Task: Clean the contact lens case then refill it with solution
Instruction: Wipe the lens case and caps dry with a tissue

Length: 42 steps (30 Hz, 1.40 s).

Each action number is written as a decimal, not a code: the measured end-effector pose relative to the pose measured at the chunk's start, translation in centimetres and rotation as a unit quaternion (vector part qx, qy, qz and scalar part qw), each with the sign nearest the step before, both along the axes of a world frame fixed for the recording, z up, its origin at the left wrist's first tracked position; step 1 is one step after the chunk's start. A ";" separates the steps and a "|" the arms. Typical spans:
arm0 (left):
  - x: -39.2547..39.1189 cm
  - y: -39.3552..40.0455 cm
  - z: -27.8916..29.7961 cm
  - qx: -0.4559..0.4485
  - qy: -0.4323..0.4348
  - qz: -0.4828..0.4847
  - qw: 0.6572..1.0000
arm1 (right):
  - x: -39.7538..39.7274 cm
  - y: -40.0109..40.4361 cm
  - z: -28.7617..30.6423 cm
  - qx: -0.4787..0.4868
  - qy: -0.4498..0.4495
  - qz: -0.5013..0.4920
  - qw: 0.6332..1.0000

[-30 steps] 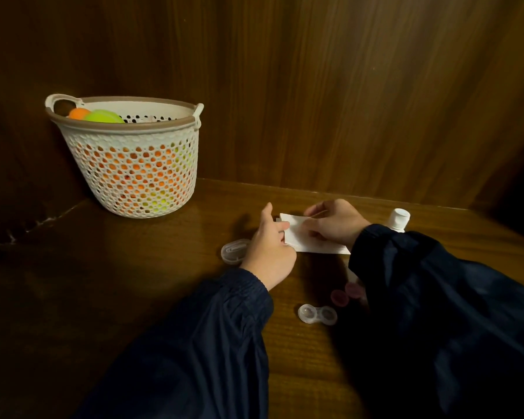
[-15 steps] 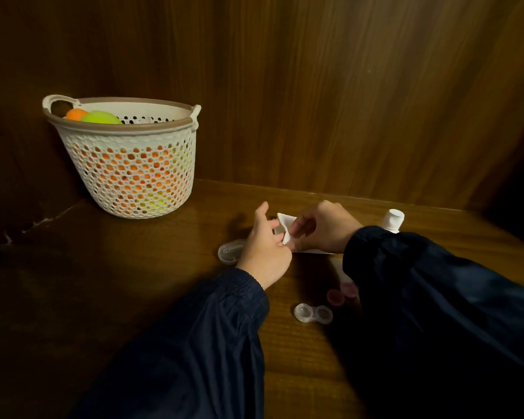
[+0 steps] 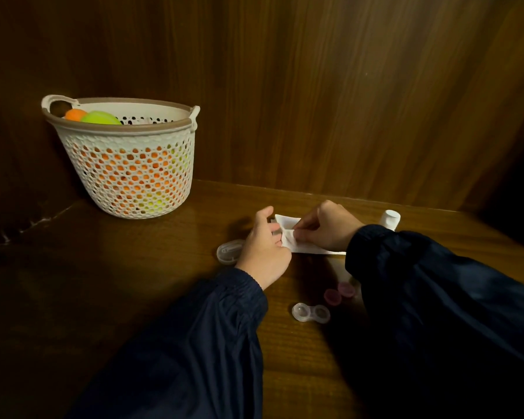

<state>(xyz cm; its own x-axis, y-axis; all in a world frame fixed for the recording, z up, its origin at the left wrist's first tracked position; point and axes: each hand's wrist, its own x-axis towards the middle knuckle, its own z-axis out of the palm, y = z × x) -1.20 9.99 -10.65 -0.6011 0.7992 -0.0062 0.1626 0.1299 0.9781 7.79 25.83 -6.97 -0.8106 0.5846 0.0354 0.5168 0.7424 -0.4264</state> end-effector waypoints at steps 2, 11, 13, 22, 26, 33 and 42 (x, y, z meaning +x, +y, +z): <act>0.0 0.0 0.0 -0.002 0.001 -0.001 1.000 | 0.0 0.0 0.0 0.000 -0.007 0.000 1.000; -0.2 0.0 -0.2 -0.005 0.012 0.008 1.000 | 0.2 -0.9 0.4 0.029 -0.006 0.018 0.999; -0.2 0.0 -0.3 -0.004 0.014 0.017 1.000 | 0.4 -1.2 0.6 0.025 -0.001 0.030 0.999; -0.2 0.0 -0.3 0.000 0.009 0.021 1.000 | 0.6 -1.8 1.0 0.078 -0.007 0.077 0.994; -0.2 -0.1 -0.2 0.002 0.008 0.019 1.000 | 0.5 -1.9 0.9 0.094 -0.013 0.075 0.993; -0.2 -0.1 -0.2 0.008 0.008 0.014 1.000 | 0.5 -2.1 1.0 0.092 -0.018 0.068 0.993; 0.2 -0.2 -0.6 -0.012 0.180 -0.018 0.983 | 0.4 -0.8 1.0 0.099 0.144 -0.086 0.981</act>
